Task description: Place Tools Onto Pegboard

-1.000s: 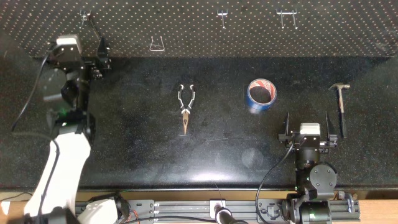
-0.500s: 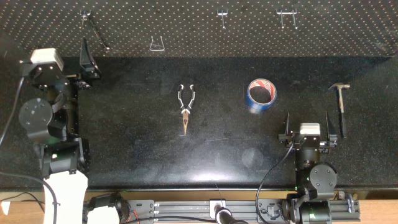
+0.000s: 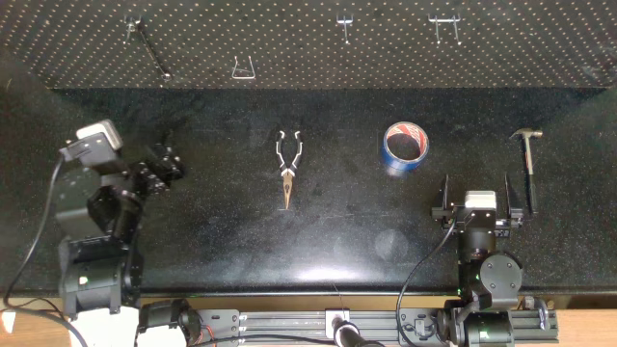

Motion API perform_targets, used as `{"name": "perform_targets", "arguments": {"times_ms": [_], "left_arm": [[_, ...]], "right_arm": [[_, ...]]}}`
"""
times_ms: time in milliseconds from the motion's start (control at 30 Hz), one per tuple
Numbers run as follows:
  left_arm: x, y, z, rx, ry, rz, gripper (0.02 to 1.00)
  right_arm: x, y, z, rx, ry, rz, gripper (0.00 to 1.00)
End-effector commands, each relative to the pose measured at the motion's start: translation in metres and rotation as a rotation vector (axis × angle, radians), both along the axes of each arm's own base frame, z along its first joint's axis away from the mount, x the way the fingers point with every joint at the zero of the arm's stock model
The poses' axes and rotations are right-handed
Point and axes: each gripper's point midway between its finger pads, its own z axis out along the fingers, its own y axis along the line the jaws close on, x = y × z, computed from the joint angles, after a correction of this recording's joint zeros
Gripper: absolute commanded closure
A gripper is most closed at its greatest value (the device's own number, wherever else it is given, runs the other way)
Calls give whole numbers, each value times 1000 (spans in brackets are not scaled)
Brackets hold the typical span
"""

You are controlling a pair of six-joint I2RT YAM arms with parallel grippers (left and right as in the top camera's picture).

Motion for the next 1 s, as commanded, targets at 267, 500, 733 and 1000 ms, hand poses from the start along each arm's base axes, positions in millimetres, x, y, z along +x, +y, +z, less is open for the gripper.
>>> {"name": "perform_targets", "arguments": {"times_ms": [267, 500, 733, 1000], "left_arm": [[-2, -90, -35, 116, 365, -100, 23], [0, -139, -47, 207, 721, -194, 23], [28, -199, -87, 188, 795, -329, 25], [42, -213, -123, 199, 833, -337, 23]], "right_arm": [[-1, -4, -3, -11, 10, -23, 25], [-1, -4, -2, -11, 9, -23, 25], [-1, -4, -3, -11, 10, -23, 25], [-1, -4, -2, -11, 9, -23, 25]]}}
